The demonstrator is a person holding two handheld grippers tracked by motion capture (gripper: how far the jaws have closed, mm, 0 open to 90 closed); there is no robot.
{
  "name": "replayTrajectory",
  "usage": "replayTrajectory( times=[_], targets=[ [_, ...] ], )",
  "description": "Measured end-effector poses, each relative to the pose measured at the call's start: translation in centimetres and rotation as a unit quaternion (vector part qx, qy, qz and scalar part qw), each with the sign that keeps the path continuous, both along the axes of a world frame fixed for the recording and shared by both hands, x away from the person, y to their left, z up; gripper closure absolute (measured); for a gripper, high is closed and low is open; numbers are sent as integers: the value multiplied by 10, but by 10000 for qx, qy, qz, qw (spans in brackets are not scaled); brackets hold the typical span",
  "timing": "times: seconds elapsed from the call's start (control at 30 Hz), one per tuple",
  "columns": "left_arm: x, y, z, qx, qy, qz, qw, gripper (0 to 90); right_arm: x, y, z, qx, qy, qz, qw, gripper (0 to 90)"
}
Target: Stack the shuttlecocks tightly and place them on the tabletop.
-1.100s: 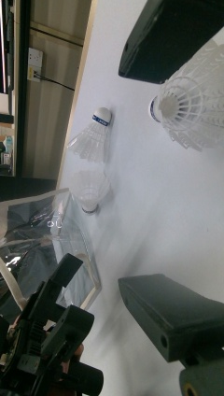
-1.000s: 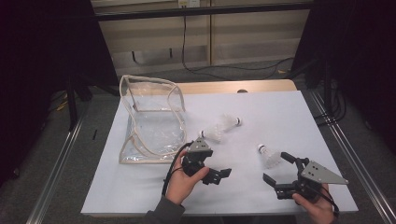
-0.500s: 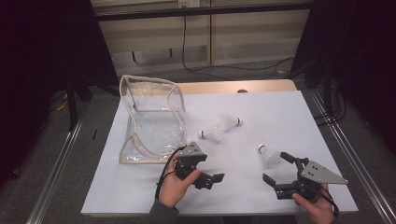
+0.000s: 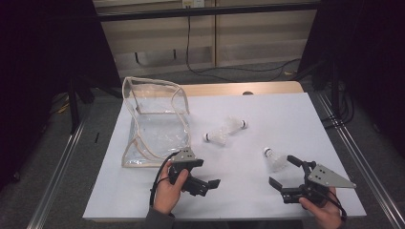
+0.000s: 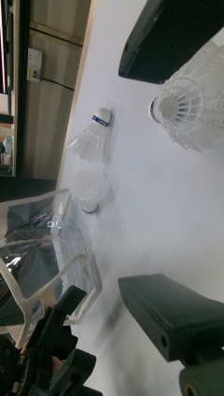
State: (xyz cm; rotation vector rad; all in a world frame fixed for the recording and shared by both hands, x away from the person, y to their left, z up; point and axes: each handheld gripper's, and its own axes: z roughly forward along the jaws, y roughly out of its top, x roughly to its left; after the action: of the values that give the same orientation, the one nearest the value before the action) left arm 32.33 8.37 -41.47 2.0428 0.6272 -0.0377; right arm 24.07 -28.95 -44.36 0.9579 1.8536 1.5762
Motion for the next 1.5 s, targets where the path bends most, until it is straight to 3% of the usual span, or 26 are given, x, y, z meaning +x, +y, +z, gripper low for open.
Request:
replayTrajectory(
  times=[0.53, 1.23, 1.5],
  targets=[
    [-3, 21, 2, -43, 6, -142, 9999, 36, 1, -2, 1, -16, -14, -34, 10000, 12],
    [-4, 58, 5, -110, -163, 10, 9998, 41, 5, -3, 4, -26, -29, -97, 9999, 12],
    [-3, 70, 3, -45, -198, 79, 9998, 37, 6, 1, 4, -84, -1, -53, 10000, 12]
  ],
)
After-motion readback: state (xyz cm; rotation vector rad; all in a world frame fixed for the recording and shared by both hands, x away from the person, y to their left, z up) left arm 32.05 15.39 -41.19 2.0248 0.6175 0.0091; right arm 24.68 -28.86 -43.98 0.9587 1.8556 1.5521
